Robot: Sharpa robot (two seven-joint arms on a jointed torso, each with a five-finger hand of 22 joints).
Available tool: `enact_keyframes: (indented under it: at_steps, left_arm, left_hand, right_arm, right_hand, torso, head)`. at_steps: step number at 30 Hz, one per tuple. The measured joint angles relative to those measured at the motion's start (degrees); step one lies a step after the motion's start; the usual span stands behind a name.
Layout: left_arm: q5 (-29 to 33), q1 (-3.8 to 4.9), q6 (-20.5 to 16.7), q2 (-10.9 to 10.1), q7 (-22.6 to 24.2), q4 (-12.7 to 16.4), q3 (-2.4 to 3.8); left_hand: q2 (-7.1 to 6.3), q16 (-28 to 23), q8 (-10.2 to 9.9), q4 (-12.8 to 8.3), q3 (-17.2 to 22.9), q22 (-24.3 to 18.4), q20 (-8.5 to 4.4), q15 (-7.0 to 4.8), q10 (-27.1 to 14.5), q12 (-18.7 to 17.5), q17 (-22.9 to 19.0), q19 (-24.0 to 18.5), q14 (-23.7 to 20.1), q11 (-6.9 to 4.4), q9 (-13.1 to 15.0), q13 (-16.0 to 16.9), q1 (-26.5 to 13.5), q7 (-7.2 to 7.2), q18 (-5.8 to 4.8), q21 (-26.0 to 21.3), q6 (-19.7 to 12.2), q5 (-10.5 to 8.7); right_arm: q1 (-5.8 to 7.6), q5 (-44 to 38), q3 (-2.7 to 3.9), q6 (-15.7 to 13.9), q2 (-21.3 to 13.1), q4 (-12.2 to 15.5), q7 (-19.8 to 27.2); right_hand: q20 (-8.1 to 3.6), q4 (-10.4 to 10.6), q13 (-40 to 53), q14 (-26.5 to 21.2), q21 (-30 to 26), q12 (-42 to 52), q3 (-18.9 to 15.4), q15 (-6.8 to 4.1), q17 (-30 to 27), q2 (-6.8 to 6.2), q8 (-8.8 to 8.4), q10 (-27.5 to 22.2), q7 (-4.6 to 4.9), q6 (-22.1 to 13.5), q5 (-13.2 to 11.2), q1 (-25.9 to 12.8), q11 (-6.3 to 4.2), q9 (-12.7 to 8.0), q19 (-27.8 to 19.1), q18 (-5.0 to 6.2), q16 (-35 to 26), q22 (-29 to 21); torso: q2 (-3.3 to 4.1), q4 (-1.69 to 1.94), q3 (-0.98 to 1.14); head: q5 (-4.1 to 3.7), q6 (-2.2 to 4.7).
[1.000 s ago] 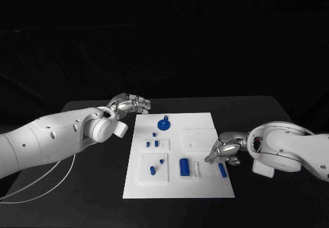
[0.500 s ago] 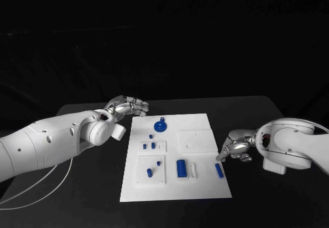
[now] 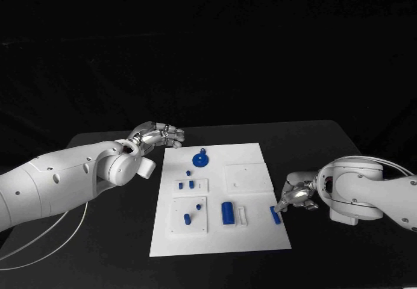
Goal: Assemble the parts on the task board
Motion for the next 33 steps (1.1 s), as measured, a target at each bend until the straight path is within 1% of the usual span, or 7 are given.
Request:
enact_keyframes:
  at_steps: [9,15,24,25,27,29,33]
  left_arm:
    - [0.0,0.00,0.0,0.0,0.0,0.0,0.00]
    - [0.0,0.00,0.0,-0.1,0.0,0.1,0.00]
    - [0.0,-0.01,0.0,-0.3,0.0,0.1,-0.01]
    - [0.0,-0.01,0.0,-0.3,0.0,0.1,-0.01]
    - [0.0,-0.01,0.0,-0.3,0.0,0.1,-0.01]
    - [0.0,-0.01,0.1,-0.3,0.0,0.1,-0.01]
    - [0.0,0.00,0.1,-0.4,0.0,0.2,-0.01]
  left_hand:
    - [0.00,0.0,0.0,0.0,0.0,0.1,0.00,0.00,0.0,0.0,0.0,0.0,0.0,0.00,0.0,0.0,0.0,0.00,0.00,0.0,0.0,0.00]
    - [0.00,0.0,0.0,0.0,0.0,0.0,0.00,0.00,0.0,0.0,0.1,0.0,0.0,0.00,0.0,0.0,0.0,0.00,0.00,0.0,0.0,0.00]
    - [0.00,0.0,0.0,0.0,0.0,0.1,0.00,-0.22,0.0,0.0,0.2,0.0,0.2,0.00,0.0,0.0,0.0,0.00,0.00,0.0,0.0,0.00]
    - [0.00,0.0,0.0,0.0,0.0,0.1,0.00,-0.22,0.0,0.0,0.2,0.0,0.2,0.00,0.0,0.0,0.0,0.00,0.00,0.0,0.0,0.00]
    - [0.00,0.0,0.0,0.0,0.0,0.1,0.00,-0.22,0.0,0.0,0.2,0.0,0.2,0.00,0.0,0.0,0.0,0.00,0.00,0.0,0.0,0.00]
    - [0.00,0.0,0.0,0.0,0.0,0.1,0.00,-0.22,0.0,0.0,0.2,0.0,0.2,0.00,0.0,0.0,0.0,0.00,0.00,0.0,0.0,0.00]
    - [0.00,0.0,0.0,0.0,0.0,0.1,0.00,-0.22,0.0,0.0,0.2,0.0,0.2,0.00,0.0,0.0,0.0,0.00,0.00,0.0,0.0,0.00]
  right_arm:
    - [-0.58,-1.5,-0.18,-0.1,1.2,0.8,-0.3]
    - [-2.16,-2.7,-0.33,-0.6,2.4,0.2,-0.4]
    - [-2.87,-7.0,-0.03,-1.5,4.5,-0.3,-0.4]
    - [-2.98,-7.6,-0.02,-1.6,4.8,-0.4,-0.4]
    - [-3.37,-9.0,-0.02,-1.9,5.3,-0.6,-0.4]
    - [-3.61,-10.1,-0.02,-2.3,5.7,-0.7,-0.4]
    - [-3.88,-11.6,0.06,-2.8,6.6,-0.7,-0.4]
  right_hand:
    - [0.01,0.7,0.0,0.0,0.0,0.0,0.5,0.01,0.0,-0.59,0.27,0.0,-0.01,0.0,0.0,0.3,0.00,0.6,0.0,0.00,0.0,0.0]
    - [0.11,0.8,0.0,0.1,0.0,0.0,1.0,0.08,0.0,-0.90,0.92,0.0,-0.12,0.1,0.0,0.7,0.00,1.5,0.1,0.00,0.0,0.0]
    - [0.12,0.3,-0.2,-0.1,0.0,0.0,2.4,-0.12,0.0,-0.31,0.92,0.1,-0.24,0.3,0.0,2.7,-0.12,1.6,0.1,0.00,0.0,0.0]
    - [0.12,0.3,-0.2,-0.1,0.0,0.0,2.4,-0.12,0.0,-0.26,0.92,0.2,-0.22,0.3,0.0,2.7,-0.20,4.4,0.1,0.00,0.0,0.0]
    - [0.12,0.2,-0.2,-0.1,0.0,0.0,2.8,-0.12,0.0,-0.26,0.92,0.2,-0.22,0.3,0.0,2.7,-0.20,11.8,0.1,0.00,0.0,0.0]
    - [0.13,0.2,-0.2,-0.1,0.0,0.0,2.8,-0.12,0.0,-0.26,0.93,0.2,-0.19,0.3,0.0,2.7,-0.20,13.7,0.1,0.00,0.0,0.0]
    - [0.13,0.2,-0.2,-0.1,0.0,0.0,2.8,-0.12,0.0,-0.26,0.93,0.2,-0.19,0.3,0.0,2.7,-0.20,14.1,0.1,0.00,0.0,0.0]
  torso:
    - [0.02,0.06,-0.08]
    - [0.02,0.08,-0.11]
    - [0.02,0.08,-0.06]
    - [0.02,0.08,-0.06]
    - [0.02,0.04,-0.06]
    - [0.02,0.01,-0.05]
    - [0.01,0.01,-0.04]
  head:
    - [-0.27,-0.14]
    - [-0.22,-0.20]
    - [0.20,-0.48]
    - [0.22,-0.50]
    - [0.27,-0.54]
    - [0.31,-0.56]
    - [0.41,-0.57]
